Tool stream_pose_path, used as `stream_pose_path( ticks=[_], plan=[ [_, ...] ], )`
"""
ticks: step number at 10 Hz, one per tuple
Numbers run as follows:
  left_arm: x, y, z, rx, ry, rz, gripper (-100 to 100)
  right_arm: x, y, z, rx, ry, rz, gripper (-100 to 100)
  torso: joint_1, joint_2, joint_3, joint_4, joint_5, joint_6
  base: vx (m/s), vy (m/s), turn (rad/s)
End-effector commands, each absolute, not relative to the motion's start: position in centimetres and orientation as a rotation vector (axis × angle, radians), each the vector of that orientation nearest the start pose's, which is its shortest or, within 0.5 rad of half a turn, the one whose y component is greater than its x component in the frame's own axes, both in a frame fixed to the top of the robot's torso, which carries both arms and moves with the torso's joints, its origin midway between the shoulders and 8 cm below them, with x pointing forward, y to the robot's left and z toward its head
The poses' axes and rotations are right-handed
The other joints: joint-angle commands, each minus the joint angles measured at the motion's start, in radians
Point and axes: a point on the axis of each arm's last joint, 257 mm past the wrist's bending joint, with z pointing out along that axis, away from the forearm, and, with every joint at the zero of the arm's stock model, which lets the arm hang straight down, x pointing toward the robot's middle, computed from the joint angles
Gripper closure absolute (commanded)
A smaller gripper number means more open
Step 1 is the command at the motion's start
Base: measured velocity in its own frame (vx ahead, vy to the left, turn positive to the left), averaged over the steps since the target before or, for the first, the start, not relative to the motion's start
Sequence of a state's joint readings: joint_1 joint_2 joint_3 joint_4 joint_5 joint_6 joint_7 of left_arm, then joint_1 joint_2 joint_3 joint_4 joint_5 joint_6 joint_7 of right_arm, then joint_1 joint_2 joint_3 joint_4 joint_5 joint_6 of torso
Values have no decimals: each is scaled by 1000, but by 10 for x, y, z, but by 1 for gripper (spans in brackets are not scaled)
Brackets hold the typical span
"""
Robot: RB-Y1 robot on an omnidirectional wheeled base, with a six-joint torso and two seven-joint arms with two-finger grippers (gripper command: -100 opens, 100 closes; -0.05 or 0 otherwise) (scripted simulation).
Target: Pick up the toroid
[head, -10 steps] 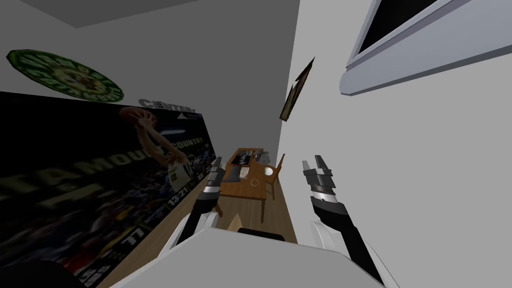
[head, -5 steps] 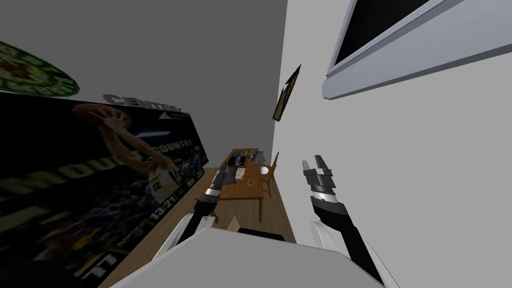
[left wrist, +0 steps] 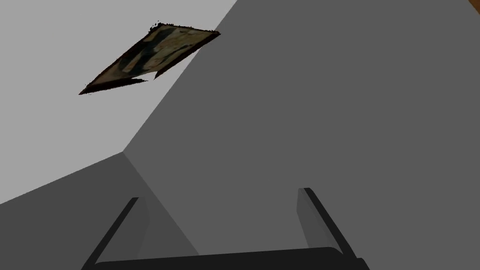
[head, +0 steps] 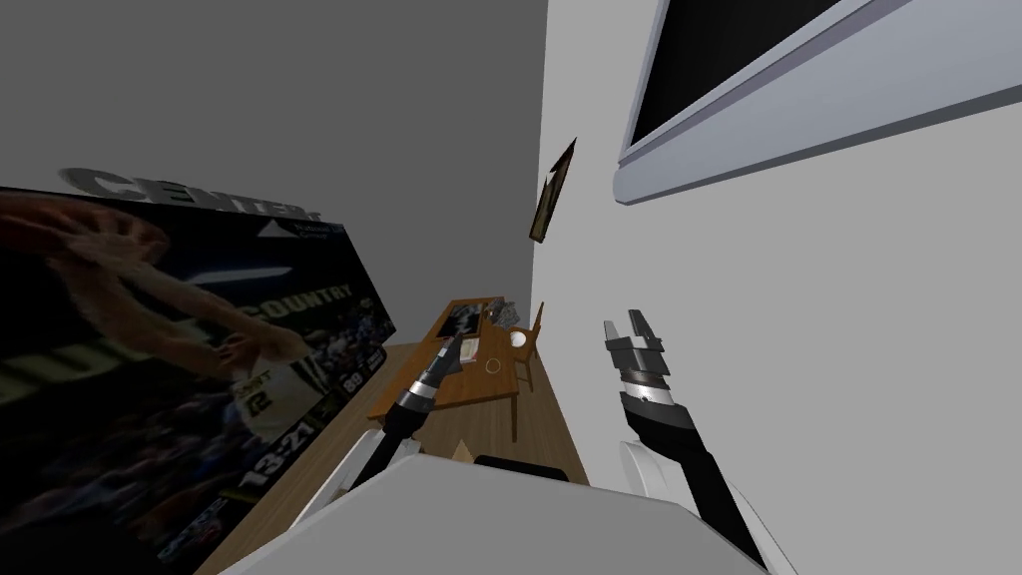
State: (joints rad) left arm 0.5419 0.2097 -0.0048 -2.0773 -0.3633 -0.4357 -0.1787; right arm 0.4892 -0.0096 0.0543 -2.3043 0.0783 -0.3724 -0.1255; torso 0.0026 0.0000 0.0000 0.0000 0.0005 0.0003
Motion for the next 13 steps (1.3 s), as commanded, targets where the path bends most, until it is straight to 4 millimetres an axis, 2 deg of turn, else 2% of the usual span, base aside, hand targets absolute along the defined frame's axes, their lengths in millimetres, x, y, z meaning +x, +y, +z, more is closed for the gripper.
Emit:
stream_pose_path(
  ticks=[1, 2, 3, 4, 5, 6, 7, 8, 9, 10, 11, 12, 13],
  plan=[
    [378, 249, -124, -317, 1248, -772, -100, 364, -254, 13, 739, 697, 1399, 0, 0, 0, 0, 0, 0, 0, -7, 30, -162],
    [377, 251, -139, -246, 1301, -704, -100, 364, -254, 13, 739, 697, 1399, 0, 0, 0, 0, 0, 0, -1, 2, 36, -352],
    [377, 249, -140, -235, 1306, -696, -100, 364, -254, 13, 739, 697, 1399, 0, 0, -1, 0, 0, 0, 0, -6, 39, -157],
    [376, 251, -157, -159, 1357, -627, -100, 364, -254, 13, 739, 697, 1399, 0, 0, 0, 0, 0, 0, -1, -8, 35, -324],
    [376, 250, -158, -146, 1363, -617, -100, 364, -254, 13, 739, 697, 1399, 0, 1, 0, 0, 0, 0, 0, -8, 34, -151],
    [374, 254, -175, -69, 1412, -548, -100, 364, -254, 13, 739, 697, 1399, 0, 0, 0, 0, 0, 0, -1, -6, 25, -329],
    [374, 252, -177, -53, 1418, -537, -100, 364, -254, 13, 739, 697, 1399, 0, 0, 0, 0, 0, 0, 0, -6, 34, -182],
    [371, 257, -195, 28, 1464, -468, -100, 364, -254, 13, 739, 697, 1399, 0, 0, -1, 0, 0, 0, -1, -2, 43, -367],
    [371, 255, -197, 46, 1471, -456, -100, 364, -254, 13, 739, 697, 1399, 0, 1, -1, -1, 0, 0, 0, -7, 41, -156],
    [367, 262, -214, 130, 1514, -388, -100, 364, -254, 13, 739, 697, 1399, 0, 1, -1, 0, 0, 0, -1, -8, 33, -282],
    [367, 260, -217, 150, 1520, -375, -100, 364, -254, 13, 739, 697, 1399, 0, 1, -1, 0, 0, 0, 0, -7, 34, -179],
    [362, 268, -235, 234, 1559, -311, -100, 364, -254, 13, 739, 697, 1399, 0, 0, -1, 0, 0, 0, -1, -8, 32, -380],
    [362, 266, -237, 260, 1566, -295, -100, 364, -254, 13, 739, 697, 1399, 0, 0, -1, 0, 0, 0, 0, -7, 38, -201]
  ],
)
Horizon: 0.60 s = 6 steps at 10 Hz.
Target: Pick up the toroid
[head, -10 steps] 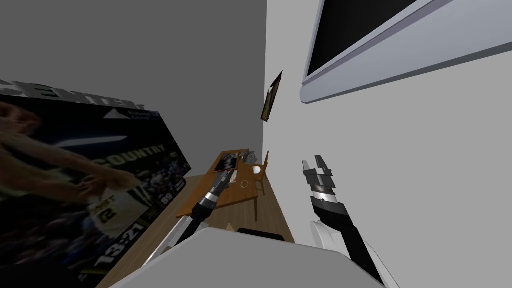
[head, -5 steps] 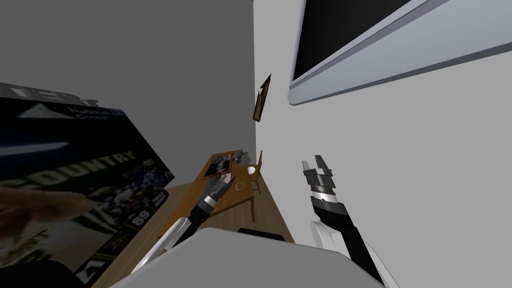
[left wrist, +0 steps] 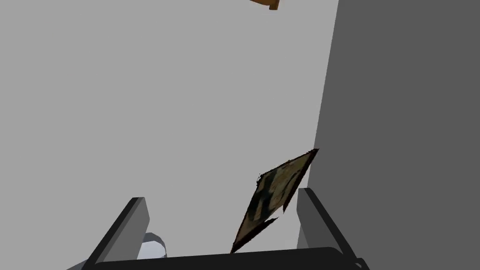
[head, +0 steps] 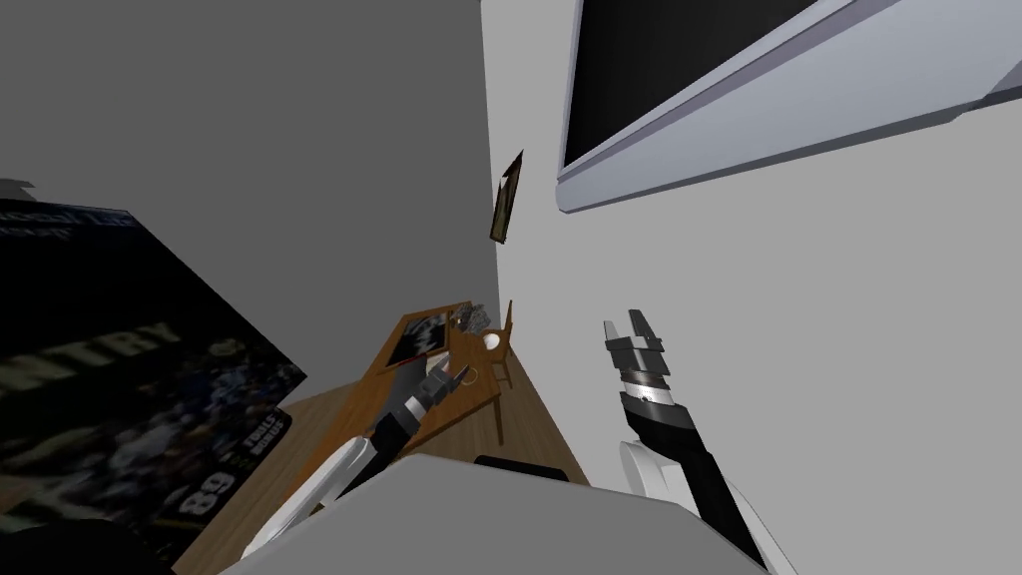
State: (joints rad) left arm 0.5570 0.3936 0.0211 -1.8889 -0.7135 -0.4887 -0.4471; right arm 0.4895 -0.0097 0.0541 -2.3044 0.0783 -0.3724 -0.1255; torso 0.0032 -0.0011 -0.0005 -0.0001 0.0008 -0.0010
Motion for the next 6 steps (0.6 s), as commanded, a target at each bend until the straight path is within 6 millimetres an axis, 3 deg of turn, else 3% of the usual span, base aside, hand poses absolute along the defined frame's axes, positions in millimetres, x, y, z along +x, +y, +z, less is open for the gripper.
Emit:
stream_pose_path(
  ticks=[1, 2, 3, 6],
  plan=[
    [356, 275, -256, 348, 1602, -231, -100, 364, -254, 13, 739, 697, 1399, 0, 0, 0, 0, 0, 0, 0, -6, 33, -378],
    [356, 274, -258, 374, 1607, -215, -100, 364, -254, 13, 739, 697, 1399, 0, 0, 0, 0, 0, 0, 1, -7, 40, -165],
    [349, 284, -276, 455, 1641, -161, -100, 364, -254, 13, 739, 697, 1399, 0, 0, 0, 0, 0, 0, 0, -2, 35, -298],
    [340, 293, -300, 611, 1676, -66, -100, 364, -254, 13, 739, 697, 1399, 0, 0, 0, 0, 0, 0, 1, -12, 38, -258]
  ],
)
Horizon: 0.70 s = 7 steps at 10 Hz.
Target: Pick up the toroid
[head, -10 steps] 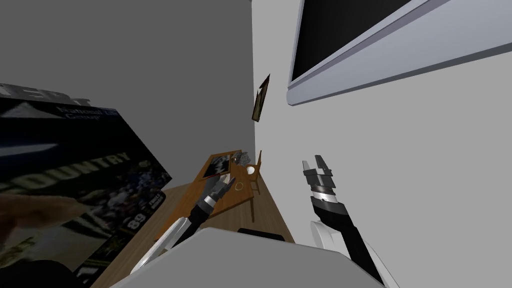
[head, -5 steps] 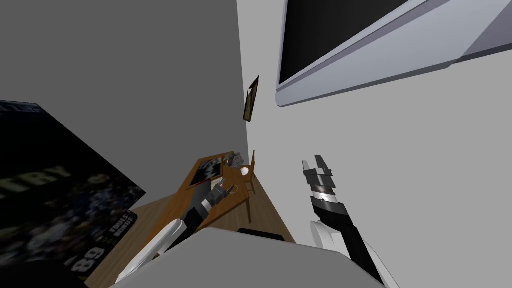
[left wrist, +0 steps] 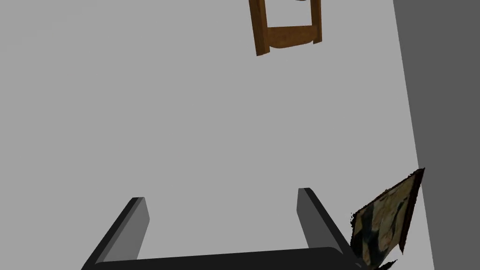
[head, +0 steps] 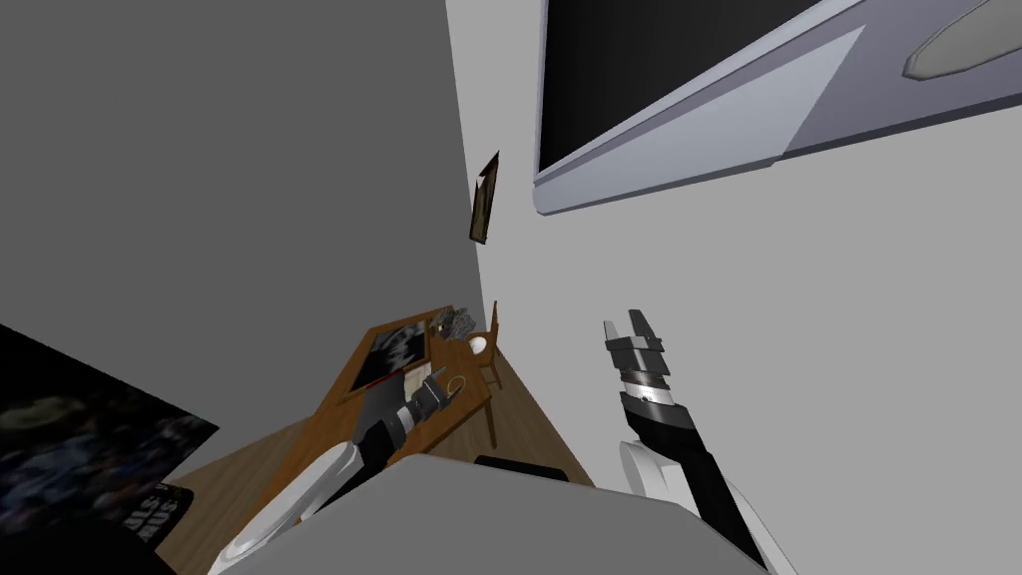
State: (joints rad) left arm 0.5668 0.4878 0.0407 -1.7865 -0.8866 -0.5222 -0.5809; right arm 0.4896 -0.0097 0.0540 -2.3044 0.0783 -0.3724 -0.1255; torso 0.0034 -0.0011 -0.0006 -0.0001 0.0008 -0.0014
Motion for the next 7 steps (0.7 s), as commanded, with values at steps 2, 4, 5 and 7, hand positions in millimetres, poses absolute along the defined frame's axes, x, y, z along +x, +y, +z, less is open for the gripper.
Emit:
stream_pose_path(
  ticks=[2, 4, 5, 7],
  plan=[
    [330, 304, -322, 739, 1704, 5, -100, 364, -254, 13, 739, 697, 1399, 0, 0, 0, 0, 0, 0, 1, -17, 35, -260],
    [319, 316, -342, 869, 1726, 71, -100, 364, -254, 13, 739, 697, 1399, 0, 0, 0, 0, 0, 0, 1, -17, 31, -290],
    [309, 327, -356, 959, 1740, 108, -100, 364, -254, 13, 740, 697, 1398, 0, 0, 0, 0, 0, 0, 0, -13, 36, -366],
    [294, 343, -378, 1099, 1756, 170, -100, 364, -254, 13, 740, 697, 1398, 0, 0, 0, 0, 0, 0, 0, -19, 35, -239]
  ],
)
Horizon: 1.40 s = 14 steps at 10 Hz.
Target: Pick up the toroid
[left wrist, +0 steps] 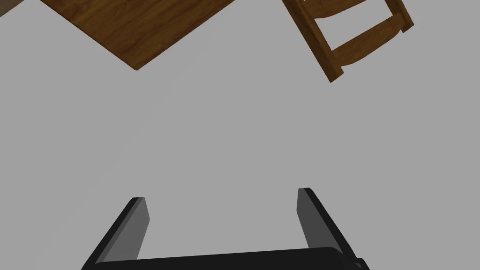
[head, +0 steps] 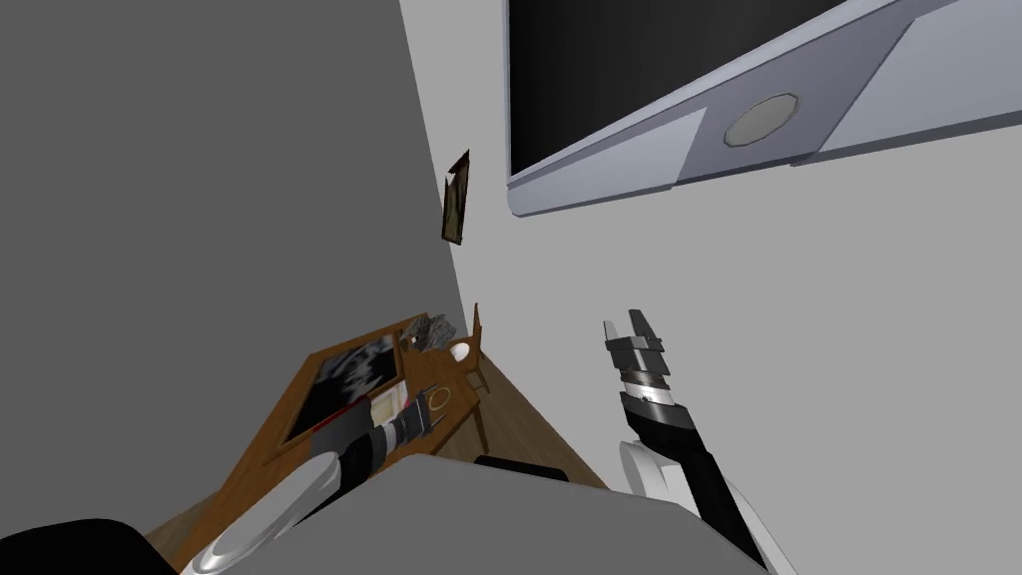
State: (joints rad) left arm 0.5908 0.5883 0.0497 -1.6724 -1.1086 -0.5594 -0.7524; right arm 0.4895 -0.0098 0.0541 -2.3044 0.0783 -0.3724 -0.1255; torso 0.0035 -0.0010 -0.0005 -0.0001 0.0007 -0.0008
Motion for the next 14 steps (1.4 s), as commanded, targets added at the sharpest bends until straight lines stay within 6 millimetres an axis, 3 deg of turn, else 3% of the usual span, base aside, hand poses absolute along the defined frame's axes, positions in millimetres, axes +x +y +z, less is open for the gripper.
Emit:
stream_pose_path(
  ticks=[1, 4, 6, 11, 13, 14],
  plan=[
    [292, 343, -382, 1139, 1754, 187, -100, 364, -254, 13, 739, 697, 1399, 0, 0, 0, 0, 0, 0, 0, -19, 35, -235],
    [263, 373, -414, 1370, 1764, 261, -100, 364, -254, 13, 740, 697, 1398, 0, 0, 0, 0, 0, 0, -1, -21, 33, -308],
    [261, 374, -417, 1408, 1758, 274, -100, 364, -254, 13, 740, 697, 1398, 0, 0, -1, 0, 0, 0, -1, -11, 21, -65],
    [211, 422, -457, 1770, 1733, 345, -100, 364, -254, 13, 740, 697, 1398, 0, 0, -1, 0, 0, 0, -1, -20, 25, -275],
    [209, 423, -459, 1800, 1722, 353, -100, 364, -254, 13, 740, 697, 1398, 0, 0, -1, -1, 0, 0, -1, -14, 16, -103],
    [191, 440, -469, 1916, 1707, 363, -100, 364, -254, 13, 740, 697, 1398, 0, -1, -2, -1, 0, 0, -2, -20, 8, -324]
  ],
)
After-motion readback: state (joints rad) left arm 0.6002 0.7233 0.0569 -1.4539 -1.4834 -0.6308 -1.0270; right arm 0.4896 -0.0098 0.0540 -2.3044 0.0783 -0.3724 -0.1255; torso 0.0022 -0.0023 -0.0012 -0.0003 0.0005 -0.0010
